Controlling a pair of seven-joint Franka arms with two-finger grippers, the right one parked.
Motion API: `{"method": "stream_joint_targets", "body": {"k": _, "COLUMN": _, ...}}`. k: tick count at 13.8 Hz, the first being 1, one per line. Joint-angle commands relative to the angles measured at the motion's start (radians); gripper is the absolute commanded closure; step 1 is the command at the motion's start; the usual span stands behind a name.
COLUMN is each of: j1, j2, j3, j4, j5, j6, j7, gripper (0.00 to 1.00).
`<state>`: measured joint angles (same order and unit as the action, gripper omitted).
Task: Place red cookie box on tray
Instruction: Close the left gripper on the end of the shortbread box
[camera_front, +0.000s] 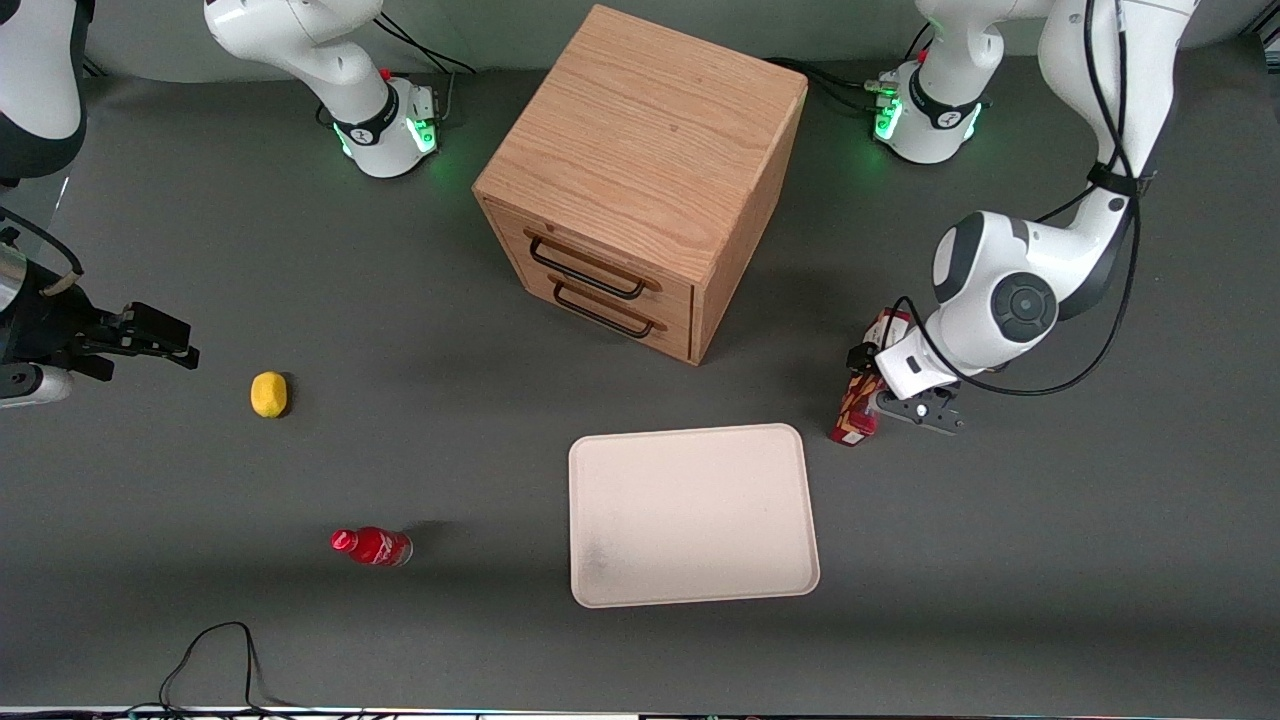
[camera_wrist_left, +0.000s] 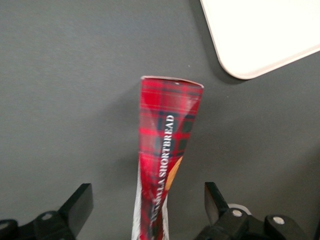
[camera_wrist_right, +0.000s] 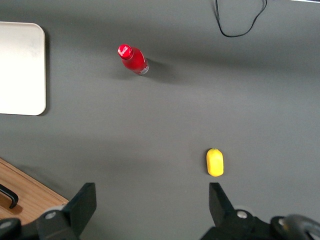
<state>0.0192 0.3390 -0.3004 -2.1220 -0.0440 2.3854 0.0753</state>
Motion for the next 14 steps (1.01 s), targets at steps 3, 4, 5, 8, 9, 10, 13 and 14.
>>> {"method": "stream_joint_targets", "body": {"k": 3, "j1": -0.016, "j2": 0.021, "j3": 0.004, "j4": -0.019, "j5": -0.001, "j6": 0.041, "j7": 0.001, "gripper": 0.02}}
{"method": "stream_joint_targets", "body": {"k": 4, "j1": -0.016, "j2": 0.022, "j3": 0.004, "j4": -0.019, "j5": 0.001, "j6": 0.041, "j7": 0.001, "gripper": 0.02}}
{"method": "stream_joint_targets", "body": {"k": 5, "j1": -0.016, "j2": 0.023, "j3": 0.004, "j4": -0.019, "j5": -0.001, "j6": 0.043, "j7": 0.003, "gripper": 0.06}}
{"method": "stream_joint_targets", "body": {"k": 8, "j1": -0.018, "j2": 0.026, "j3": 0.004, "j4": -0.019, "j5": 0.003, "j6": 0.043, "j7": 0.008, "gripper": 1.00}}
{"method": "stream_joint_targets", "body": {"k": 9, "j1": -0.019, "j2": 0.026, "j3": 0.004, "j4": -0.019, "j5": 0.003, "j6": 0.044, "j7": 0.006, "gripper": 1.00}}
{"method": "stream_joint_targets", "body": {"k": 10, "j1": -0.018, "j2": 0.026, "j3": 0.004, "j4": -0.019, "j5": 0.003, "j6": 0.043, "j7": 0.006, "gripper": 1.00}}
{"method": "stream_joint_targets", "body": {"k": 13, "j1": -0.018, "j2": 0.026, "j3": 0.004, "j4": -0.019, "j5": 0.003, "j6": 0.044, "j7": 0.006, "gripper": 1.00}}
{"method": "stream_joint_targets", "body": {"k": 14, "j1": -0.018, "j2": 0.026, "j3": 0.004, "j4": -0.019, "j5": 0.003, "j6": 0.043, "j7": 0.006, "gripper": 1.00}}
